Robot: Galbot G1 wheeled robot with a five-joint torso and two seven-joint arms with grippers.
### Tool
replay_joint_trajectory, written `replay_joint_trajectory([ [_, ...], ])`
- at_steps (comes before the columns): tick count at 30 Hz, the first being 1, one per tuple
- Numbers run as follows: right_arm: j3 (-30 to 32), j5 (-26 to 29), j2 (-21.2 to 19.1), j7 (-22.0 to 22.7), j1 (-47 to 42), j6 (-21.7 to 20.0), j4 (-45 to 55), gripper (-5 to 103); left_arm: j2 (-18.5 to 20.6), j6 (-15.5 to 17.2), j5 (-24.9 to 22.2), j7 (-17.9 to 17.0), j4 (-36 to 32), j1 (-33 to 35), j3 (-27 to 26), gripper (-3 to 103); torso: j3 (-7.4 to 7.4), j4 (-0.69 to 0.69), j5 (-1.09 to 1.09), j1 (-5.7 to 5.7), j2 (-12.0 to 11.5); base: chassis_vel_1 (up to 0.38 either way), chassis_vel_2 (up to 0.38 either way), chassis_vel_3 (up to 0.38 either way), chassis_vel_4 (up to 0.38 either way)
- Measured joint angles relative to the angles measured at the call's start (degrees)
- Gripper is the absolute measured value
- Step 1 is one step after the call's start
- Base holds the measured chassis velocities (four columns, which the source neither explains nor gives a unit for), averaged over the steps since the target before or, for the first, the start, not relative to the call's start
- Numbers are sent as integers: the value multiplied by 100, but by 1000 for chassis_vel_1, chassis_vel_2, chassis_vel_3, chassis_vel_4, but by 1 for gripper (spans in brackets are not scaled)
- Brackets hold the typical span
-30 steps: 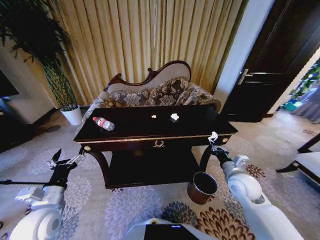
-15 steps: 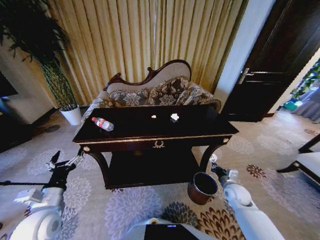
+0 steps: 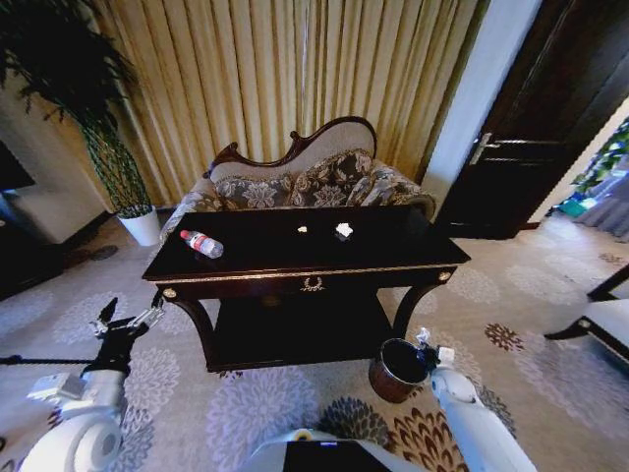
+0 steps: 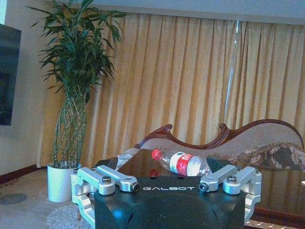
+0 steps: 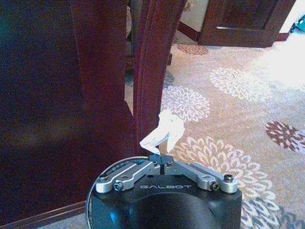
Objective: Move to the front of the table and place the trash on the table into the trash bin.
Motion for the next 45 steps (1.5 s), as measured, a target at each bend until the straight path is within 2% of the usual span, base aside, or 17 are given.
replay_joint_trajectory([
  [5,29,-1,-9,2,-21,-52,2,4,4,0,1,3,10,1,-1,100,0,0,0,0,0,0,0,0,0],
  [6,46,-2,-17,2,-27,-62,18,15,4,0,2,7,12,1,2,100,0,0,-1,0,0,0,0,0,0],
  [7,46,-2,-17,2,-27,-62,18,15,4,0,2,7,12,1,2,100,0,0,-1,0,0,0,0,0,0],
  [10,57,0,-22,6,-50,-56,61,31,-16,0,12,20,11,18,20,100,0,0,-1,0,0,0,0,0,0],
  [12,58,-2,-21,8,-56,-45,74,31,-18,0,14,23,11,22,21,100,0,0,-1,0,0,0,0,0,0],
  [15,64,-1,-26,12,-84,-27,141,47,-17,0,19,31,14,27,21,100,0,1,-1,0,1,0,0,0,0],
  [16,64,-1,-26,12,-84,-27,141,47,-17,0,19,31,14,27,21,100,0,1,-1,0,1,0,0,0,0],
  [18,68,5,-39,13,-110,-6,180,58,-21,0,20,37,15,26,21,100,0,0,-1,0,0,0,0,0,0],
  [19,68,5,-39,13,-110,-6,180,58,-21,0,20,37,15,26,21,100,0,0,-1,0,0,0,0,0,0],
  [22,75,23,-54,14,-146,3,234,75,-37,0,20,53,17,28,19,100,0,0,0,0,0,0,0,0,0],
  [23,75,23,-54,14,-146,3,234,75,-37,0,20,53,17,28,19,100,0,0,0,0,0,0,0,0,0],
  [24,77,28,-59,14,-155,4,257,80,-42,-1,20,56,20,31,17,100,0,0,0,0,1,0,0,0,0],
  [27,77,37,-62,15,-163,4,293,85,-44,-3,20,58,21,37,14,100,0,0,0,0,0,0,0,0,0],
  [30,83,46,-58,19,-164,5,325,99,-44,-7,20,61,20,50,12,100,0,0,-1,0,1,0,0,0,0],
  [45,159,151,-124,42,-162,8,464,100,-46,-27,20,65,22,69,-12,100,0,1,0,0,0,0,0,0,0],
])
